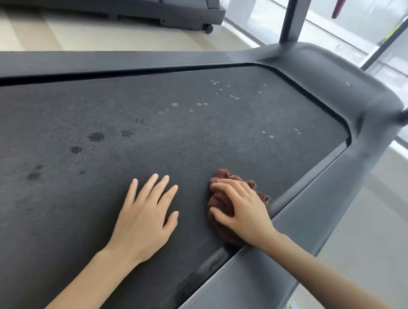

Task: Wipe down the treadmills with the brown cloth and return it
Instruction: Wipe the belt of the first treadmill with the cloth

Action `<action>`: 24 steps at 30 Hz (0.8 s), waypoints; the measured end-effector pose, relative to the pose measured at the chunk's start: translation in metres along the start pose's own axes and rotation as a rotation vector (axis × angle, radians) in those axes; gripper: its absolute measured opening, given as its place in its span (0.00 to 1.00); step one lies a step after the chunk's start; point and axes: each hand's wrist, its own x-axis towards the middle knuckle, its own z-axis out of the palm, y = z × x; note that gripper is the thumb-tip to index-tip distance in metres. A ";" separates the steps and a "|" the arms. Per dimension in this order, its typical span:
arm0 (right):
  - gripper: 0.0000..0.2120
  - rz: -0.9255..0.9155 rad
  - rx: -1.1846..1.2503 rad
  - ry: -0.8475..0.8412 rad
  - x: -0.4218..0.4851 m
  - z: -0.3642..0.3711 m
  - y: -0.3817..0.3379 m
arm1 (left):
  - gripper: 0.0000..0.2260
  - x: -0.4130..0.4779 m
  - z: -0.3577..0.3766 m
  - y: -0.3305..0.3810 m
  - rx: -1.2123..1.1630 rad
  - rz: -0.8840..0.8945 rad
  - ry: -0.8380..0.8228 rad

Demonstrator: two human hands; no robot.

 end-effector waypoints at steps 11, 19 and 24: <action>0.20 0.611 -0.084 -0.043 0.060 -0.062 0.240 | 0.27 0.096 0.040 0.050 0.237 0.149 -0.095; 0.19 -0.092 -0.025 0.018 0.047 -0.029 0.164 | 0.29 0.138 0.059 0.069 0.153 -0.044 -0.068; 0.21 -0.440 0.024 -0.100 0.066 -0.030 0.184 | 0.28 0.134 0.056 0.068 0.105 -0.062 -0.067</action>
